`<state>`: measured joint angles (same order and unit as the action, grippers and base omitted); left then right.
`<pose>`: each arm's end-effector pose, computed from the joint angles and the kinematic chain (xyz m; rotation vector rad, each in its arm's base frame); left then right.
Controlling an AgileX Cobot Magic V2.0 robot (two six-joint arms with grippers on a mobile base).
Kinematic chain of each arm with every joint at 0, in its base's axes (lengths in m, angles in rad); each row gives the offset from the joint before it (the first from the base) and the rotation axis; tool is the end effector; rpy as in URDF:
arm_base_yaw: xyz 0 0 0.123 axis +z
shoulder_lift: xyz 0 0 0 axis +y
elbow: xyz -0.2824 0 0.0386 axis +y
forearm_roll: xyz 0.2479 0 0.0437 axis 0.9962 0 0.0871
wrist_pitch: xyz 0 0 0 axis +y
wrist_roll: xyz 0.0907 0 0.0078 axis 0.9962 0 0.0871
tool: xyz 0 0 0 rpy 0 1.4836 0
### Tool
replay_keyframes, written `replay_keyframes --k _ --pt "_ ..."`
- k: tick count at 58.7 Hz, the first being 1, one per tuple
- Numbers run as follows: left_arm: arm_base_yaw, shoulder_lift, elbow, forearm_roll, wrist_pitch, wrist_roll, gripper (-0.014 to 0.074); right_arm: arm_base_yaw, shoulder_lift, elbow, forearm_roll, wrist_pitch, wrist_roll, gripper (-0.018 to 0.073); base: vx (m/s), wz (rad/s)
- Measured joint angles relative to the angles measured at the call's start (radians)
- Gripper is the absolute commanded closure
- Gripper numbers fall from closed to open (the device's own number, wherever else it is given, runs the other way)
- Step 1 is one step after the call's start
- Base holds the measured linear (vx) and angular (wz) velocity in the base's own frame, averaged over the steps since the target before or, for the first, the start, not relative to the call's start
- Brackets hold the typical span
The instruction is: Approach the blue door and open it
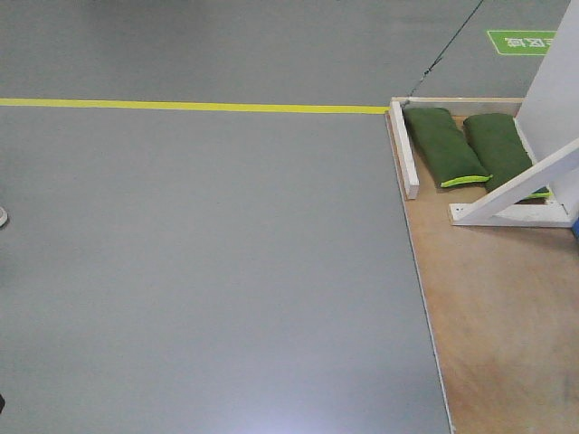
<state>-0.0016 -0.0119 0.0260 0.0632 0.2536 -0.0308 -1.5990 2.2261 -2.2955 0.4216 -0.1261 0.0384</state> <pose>0.0552 0.0014 0.1820 0.0164 1.7508 0.0349 -0.0197 -0.5342 0.4085 1.1948 0.6666 -1.0027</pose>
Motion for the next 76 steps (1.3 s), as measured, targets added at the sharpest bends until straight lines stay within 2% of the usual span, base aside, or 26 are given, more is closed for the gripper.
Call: replay_keyframes --k 11,23,44,60,67,76 --pt "0.000 0.000 0.000 0.000 0.000 0.000 0.0524 0.001 -0.073 0.000 0.000 0.126 0.001 0.0547 0.00 0.00" --pt "0.000 0.000 0.000 0.000 0.000 0.000 0.0524 0.000 -0.127 0.000 -0.001 0.203 0.001 0.0547 0.00 0.00" --pt "0.000 0.000 0.000 0.000 0.000 0.000 0.0524 -0.014 -0.270 0.011 0.072 0.333 0.000 0.0547 0.00 0.00" --pt "0.000 0.000 0.000 0.000 0.000 0.000 0.0524 -0.014 -0.420 0.009 0.126 0.481 0.001 0.0547 0.00 0.00" --pt "0.000 0.000 0.000 0.000 0.000 0.000 0.0524 0.002 -0.478 0.006 0.173 0.571 0.001 0.0547 0.00 0.00" --pt "0.000 0.000 0.000 0.000 0.000 0.000 0.0524 0.055 -0.530 0.004 0.185 0.628 0.003 0.0547 0.00 0.00"
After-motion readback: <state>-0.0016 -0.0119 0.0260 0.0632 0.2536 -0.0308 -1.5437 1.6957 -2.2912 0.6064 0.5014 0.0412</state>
